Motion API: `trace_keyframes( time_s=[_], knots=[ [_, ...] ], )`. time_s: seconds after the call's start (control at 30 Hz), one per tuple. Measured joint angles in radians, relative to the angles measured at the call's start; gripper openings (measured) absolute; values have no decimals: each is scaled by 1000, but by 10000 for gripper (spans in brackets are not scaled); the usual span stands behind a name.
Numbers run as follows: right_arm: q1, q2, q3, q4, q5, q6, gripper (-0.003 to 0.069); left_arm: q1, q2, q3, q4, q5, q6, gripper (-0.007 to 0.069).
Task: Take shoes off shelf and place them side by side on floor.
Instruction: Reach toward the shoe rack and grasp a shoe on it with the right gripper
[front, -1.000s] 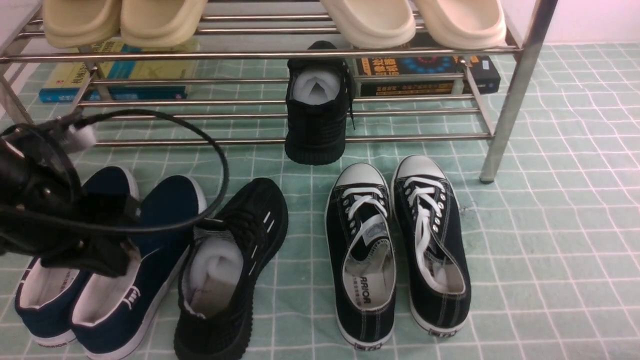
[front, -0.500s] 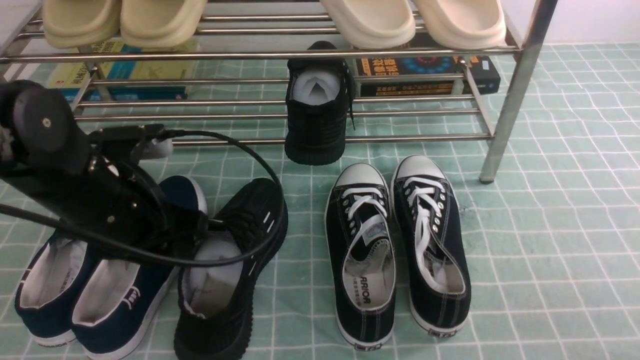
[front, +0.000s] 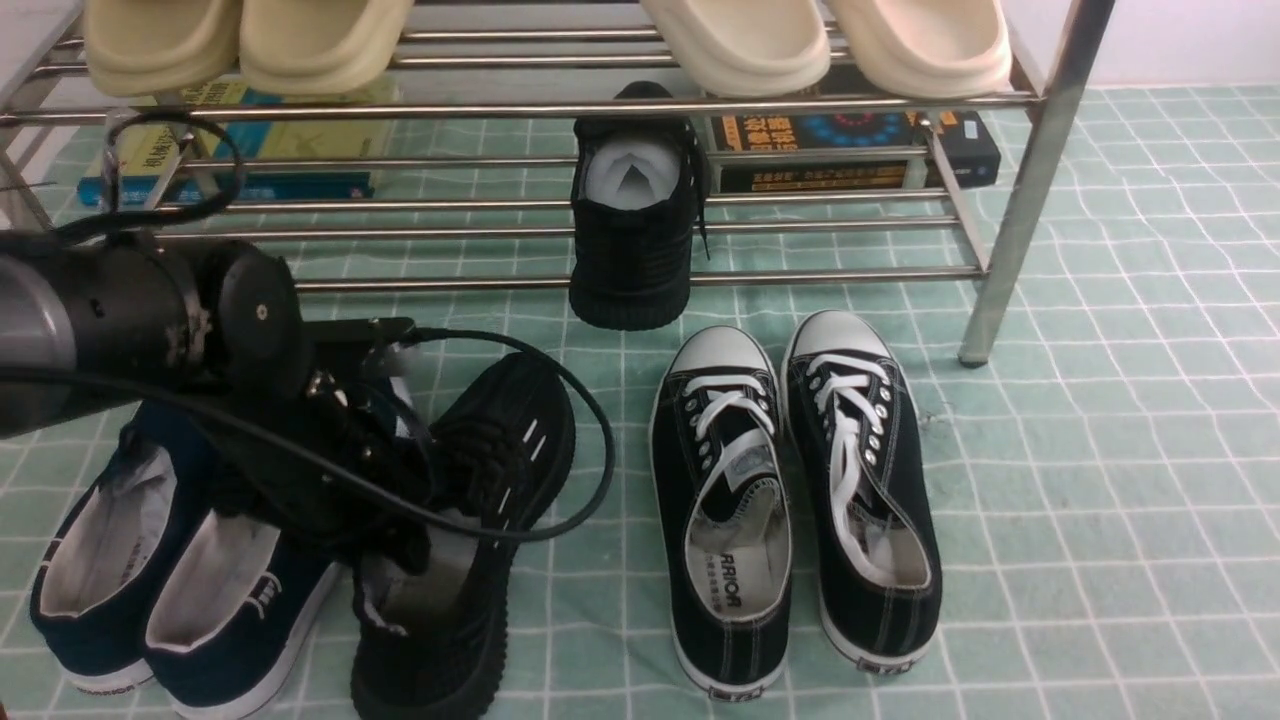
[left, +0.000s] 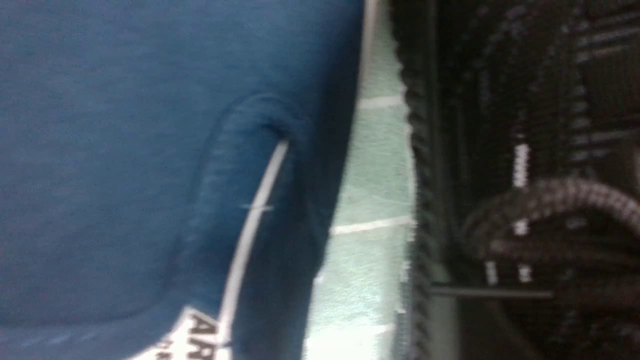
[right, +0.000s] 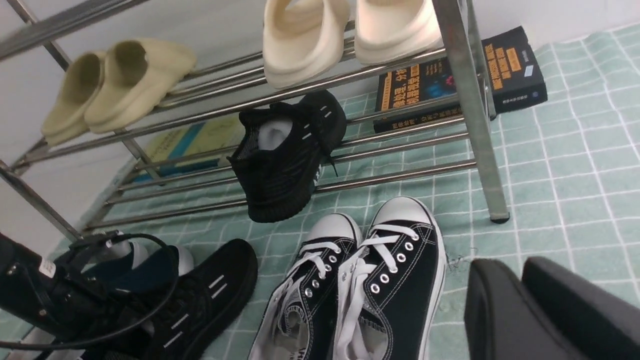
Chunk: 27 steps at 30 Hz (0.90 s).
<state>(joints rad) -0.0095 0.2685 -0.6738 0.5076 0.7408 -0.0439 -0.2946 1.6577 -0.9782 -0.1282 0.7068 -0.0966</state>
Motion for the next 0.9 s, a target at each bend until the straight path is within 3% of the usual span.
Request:
trace_keyframes(
  time_s=[0.07,0.33,0.8,0.9],
  knots=[
    [0,30,-46,-9,20,-20,99,1,2,0,8,-11,-41,76],
    [0,91,-159,-18,34,-52,101,89,-2,1,128,-37,-250,71],
    [0,200,-235,3,101,-157,112,129,-14,-16,174,-9,-305,71],
    [0,255,-260,46,151,-231,117,134,-41,-18,172,-4,-301,71]
  ],
)
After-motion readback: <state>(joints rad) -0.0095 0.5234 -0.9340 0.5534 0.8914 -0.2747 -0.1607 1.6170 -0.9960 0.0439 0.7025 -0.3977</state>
